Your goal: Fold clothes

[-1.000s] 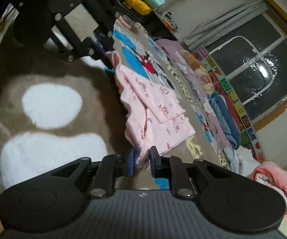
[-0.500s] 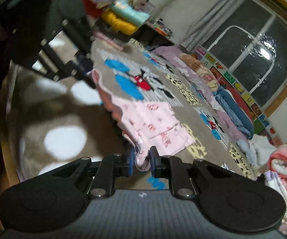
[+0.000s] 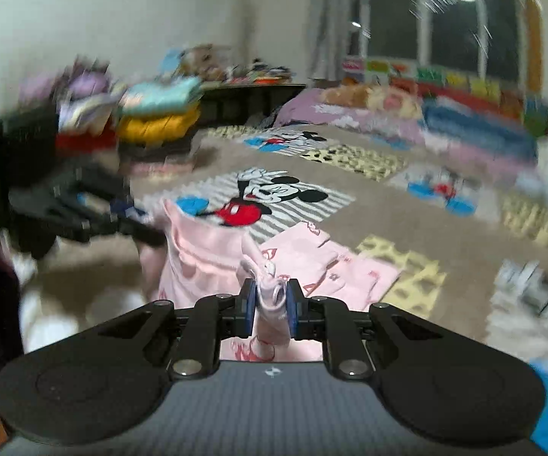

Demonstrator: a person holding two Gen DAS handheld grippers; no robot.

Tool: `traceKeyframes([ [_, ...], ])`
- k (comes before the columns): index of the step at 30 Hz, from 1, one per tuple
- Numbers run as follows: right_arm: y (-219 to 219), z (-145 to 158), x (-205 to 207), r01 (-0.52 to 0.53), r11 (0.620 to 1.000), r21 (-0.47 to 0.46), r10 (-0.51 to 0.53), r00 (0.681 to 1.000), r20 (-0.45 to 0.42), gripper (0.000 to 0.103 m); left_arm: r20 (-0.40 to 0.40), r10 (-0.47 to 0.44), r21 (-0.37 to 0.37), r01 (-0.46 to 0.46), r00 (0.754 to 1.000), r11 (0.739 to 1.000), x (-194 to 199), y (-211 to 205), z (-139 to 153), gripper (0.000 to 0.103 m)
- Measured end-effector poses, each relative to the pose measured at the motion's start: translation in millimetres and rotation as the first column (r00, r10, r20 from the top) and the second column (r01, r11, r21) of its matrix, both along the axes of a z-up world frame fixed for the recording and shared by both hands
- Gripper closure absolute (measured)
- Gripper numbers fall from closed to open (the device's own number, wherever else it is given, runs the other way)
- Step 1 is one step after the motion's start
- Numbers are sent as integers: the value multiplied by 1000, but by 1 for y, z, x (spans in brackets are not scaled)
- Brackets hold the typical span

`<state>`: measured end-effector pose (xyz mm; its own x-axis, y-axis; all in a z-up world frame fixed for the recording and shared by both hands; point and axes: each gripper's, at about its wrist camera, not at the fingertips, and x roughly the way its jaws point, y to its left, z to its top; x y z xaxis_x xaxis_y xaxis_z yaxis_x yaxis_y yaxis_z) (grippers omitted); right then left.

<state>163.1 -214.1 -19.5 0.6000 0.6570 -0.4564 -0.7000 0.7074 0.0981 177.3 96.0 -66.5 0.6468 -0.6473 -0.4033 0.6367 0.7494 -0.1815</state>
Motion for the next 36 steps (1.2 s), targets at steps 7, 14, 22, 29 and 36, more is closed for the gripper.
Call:
traceKeyframes([
  [7, -38, -74, 60, 176, 916, 359, -57, 946, -319, 84, -245, 60, -239, -120, 968, 964, 44, 31, -34, 95],
  [14, -46, -121, 81, 303, 836, 458, -38, 864, -503, 79, -329, 92, -321, -203, 940, 925, 48, 52, -33, 63],
  [22, -58, -123, 73, 326, 780, 535, 15, 844, -537, 49, -353, 77, -278, -183, 932, 943, 33, 44, -34, 51],
  [29, -41, -115, 61, 280, 842, 461, -32, 879, -475, 82, -282, 129, -183, -186, 951, 965, 31, 24, -36, 95],
  [36, -45, -94, 62, 264, 823, 503, -76, 929, -363, 97, -194, 143, -245, -189, 971, 951, 51, 29, -19, 97],
])
